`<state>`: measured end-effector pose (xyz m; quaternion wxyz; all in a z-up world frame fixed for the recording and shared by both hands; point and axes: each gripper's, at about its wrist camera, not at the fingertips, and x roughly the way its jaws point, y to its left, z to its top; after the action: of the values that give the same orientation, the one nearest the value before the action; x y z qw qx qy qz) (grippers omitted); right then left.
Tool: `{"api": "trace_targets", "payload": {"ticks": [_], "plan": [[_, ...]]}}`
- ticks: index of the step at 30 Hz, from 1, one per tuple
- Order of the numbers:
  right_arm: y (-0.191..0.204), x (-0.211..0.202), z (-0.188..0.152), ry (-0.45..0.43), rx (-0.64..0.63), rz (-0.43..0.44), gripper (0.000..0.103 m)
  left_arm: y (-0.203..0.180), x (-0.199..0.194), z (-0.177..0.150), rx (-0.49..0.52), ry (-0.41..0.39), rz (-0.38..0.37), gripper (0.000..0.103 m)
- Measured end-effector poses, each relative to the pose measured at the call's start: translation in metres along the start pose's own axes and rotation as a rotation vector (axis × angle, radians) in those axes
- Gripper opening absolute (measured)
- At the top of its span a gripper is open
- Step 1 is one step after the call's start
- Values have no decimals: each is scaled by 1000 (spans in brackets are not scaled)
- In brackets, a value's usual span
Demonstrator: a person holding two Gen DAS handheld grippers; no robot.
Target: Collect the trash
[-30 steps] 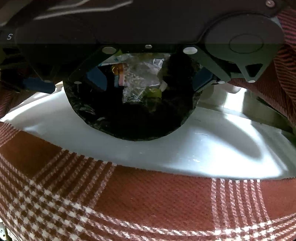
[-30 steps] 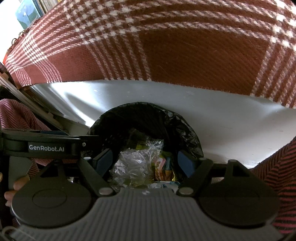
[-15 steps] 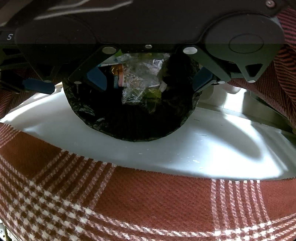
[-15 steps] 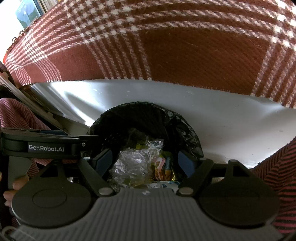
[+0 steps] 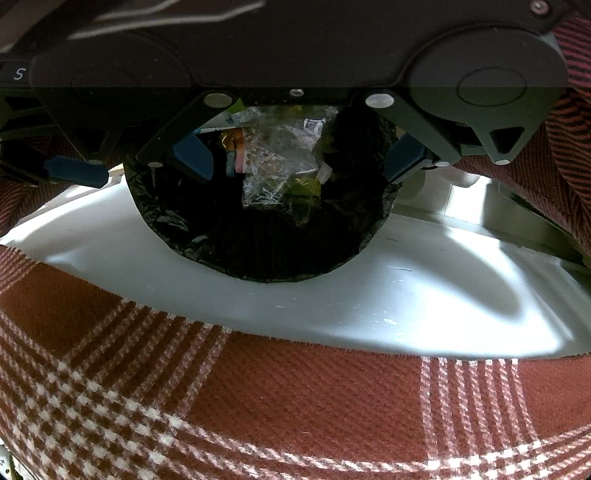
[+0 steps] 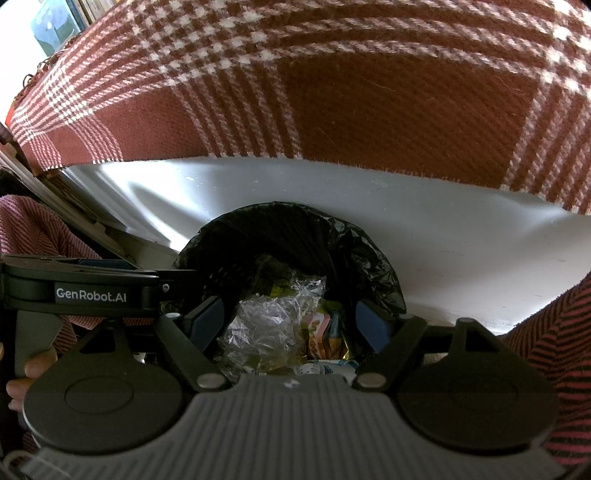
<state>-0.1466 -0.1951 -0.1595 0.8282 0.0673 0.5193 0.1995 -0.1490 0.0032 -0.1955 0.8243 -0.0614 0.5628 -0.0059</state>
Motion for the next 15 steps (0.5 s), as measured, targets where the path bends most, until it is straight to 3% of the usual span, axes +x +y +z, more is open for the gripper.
{"api": "trace_targets", "payload": {"ticks": [15], "plan": [[0,0,0,0,0,-1,87,0,0,1,1,-1,0,99]]}}
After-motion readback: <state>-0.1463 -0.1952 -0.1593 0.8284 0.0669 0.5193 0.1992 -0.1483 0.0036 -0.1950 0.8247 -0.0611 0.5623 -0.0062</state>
